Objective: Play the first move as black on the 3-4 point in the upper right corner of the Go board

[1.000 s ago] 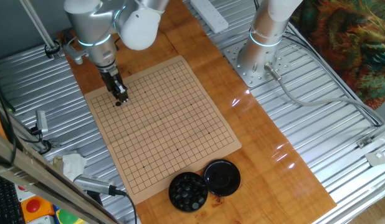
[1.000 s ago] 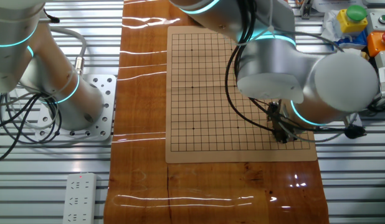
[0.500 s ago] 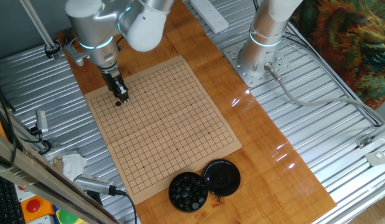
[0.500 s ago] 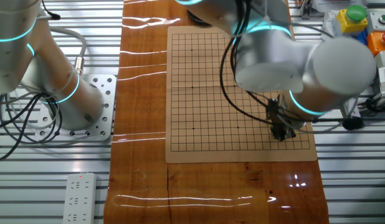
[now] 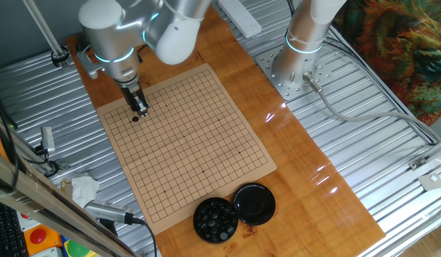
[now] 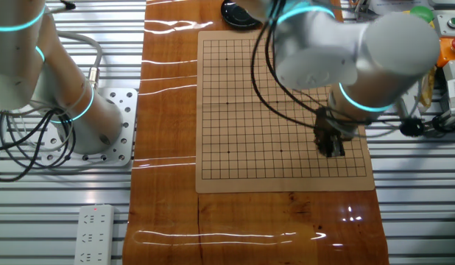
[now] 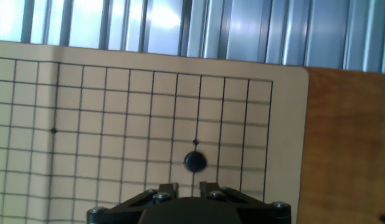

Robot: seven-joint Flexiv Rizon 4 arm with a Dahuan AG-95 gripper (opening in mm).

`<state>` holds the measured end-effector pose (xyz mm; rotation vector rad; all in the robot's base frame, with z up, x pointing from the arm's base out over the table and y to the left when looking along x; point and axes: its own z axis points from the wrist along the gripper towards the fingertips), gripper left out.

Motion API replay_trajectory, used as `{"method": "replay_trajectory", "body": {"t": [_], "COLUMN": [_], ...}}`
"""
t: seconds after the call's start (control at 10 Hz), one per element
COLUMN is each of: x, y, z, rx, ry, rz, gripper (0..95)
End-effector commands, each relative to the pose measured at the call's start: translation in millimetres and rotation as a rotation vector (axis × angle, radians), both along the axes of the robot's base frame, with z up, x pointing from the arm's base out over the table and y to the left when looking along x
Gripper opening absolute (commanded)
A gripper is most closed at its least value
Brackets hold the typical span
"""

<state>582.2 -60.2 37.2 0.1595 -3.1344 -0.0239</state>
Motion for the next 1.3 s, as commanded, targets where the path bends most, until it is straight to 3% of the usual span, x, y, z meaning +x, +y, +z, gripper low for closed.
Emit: {"method": "replay_trajectory", "body": {"t": [0.1, 0.4, 0.7, 1.3], "x": [-2.2, -6.4, -4.4, -5.3], "y": [6.8, 32.9, 59.9, 63.6], "z": [4.7, 15.4, 14.2, 14.7], "rx": [-0.009, -0.008, -0.022, -0.016], "ry": [0.0, -0.008, -0.011, -0.009], "rz": [-0.005, -0.027, -0.048, 0.023], "gripper": [0.0, 0.0, 0.0, 0.0]}}
